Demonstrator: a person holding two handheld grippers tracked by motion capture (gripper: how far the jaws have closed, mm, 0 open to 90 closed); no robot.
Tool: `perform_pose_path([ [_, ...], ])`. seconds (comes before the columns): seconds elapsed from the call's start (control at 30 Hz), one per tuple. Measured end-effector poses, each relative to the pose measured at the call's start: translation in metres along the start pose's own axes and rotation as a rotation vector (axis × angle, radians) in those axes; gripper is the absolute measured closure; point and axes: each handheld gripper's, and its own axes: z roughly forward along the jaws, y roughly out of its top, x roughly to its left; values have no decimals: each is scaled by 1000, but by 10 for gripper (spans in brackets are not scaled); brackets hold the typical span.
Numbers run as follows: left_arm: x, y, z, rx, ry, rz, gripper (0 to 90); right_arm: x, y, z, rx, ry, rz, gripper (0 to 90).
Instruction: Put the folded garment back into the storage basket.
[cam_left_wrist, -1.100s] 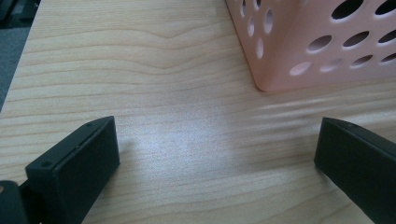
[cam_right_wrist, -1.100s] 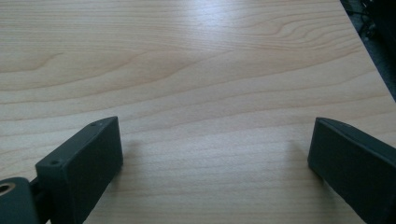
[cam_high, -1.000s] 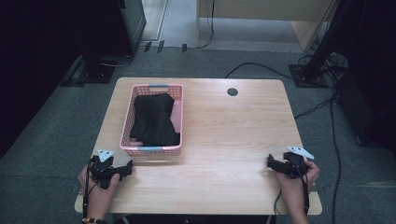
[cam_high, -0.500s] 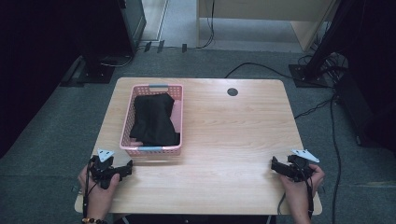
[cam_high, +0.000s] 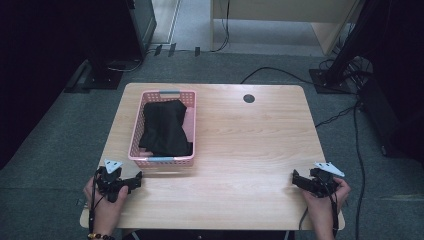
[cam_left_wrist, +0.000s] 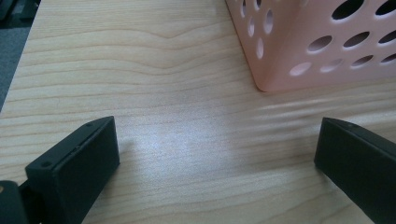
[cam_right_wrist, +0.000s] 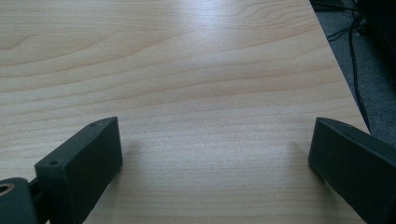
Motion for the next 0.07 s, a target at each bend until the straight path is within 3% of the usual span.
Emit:
perform_pose_path([
  [0.07,0,0,0,0,0,0,0,0,0,0,0,0,-1,22],
])
